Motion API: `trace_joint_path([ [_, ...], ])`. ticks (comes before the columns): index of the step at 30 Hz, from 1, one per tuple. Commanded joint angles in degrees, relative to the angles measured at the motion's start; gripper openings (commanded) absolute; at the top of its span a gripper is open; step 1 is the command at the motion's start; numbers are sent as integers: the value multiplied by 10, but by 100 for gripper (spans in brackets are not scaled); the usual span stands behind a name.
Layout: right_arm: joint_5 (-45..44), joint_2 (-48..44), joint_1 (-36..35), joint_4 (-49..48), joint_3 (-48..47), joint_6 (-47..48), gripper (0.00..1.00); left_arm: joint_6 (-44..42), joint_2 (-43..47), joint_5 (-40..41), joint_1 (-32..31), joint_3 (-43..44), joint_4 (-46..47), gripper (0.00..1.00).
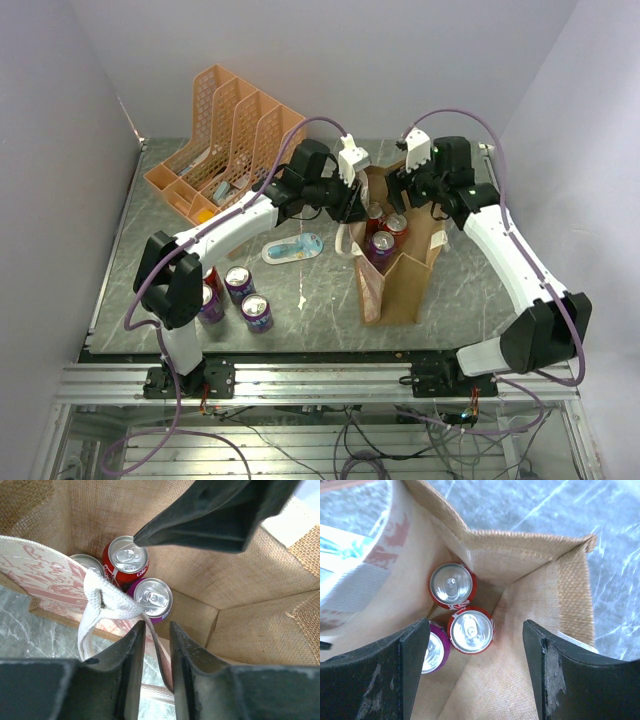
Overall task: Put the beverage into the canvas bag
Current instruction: Place the drink in the canvas bag, then pick up the drink from the center of the board.
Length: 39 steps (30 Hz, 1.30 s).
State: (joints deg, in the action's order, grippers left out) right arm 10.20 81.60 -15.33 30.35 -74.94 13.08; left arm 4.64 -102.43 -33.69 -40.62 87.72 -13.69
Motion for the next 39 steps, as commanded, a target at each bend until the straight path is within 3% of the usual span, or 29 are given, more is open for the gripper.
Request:
trace_joint_path([
  [1, 28, -32, -2, 17, -29, 14, 75, -22, 27, -8, -5, 5, 5, 40],
  [6, 52, -63, -15, 59, -31, 37, 74, -62, 63, -16, 2, -3, -21, 68],
  [13, 53, -99, -26, 54, -15, 16, 74, -85, 130, -15, 37, -40, -44, 92],
  [26, 8, -54, -30, 13, -86, 2, 77, -149, 252, 30, 176, -112, -107, 91],
  [39, 52, -12, -43, 7, -157, -10, 78, -173, 319, 59, 294, -186, -151, 89],
])
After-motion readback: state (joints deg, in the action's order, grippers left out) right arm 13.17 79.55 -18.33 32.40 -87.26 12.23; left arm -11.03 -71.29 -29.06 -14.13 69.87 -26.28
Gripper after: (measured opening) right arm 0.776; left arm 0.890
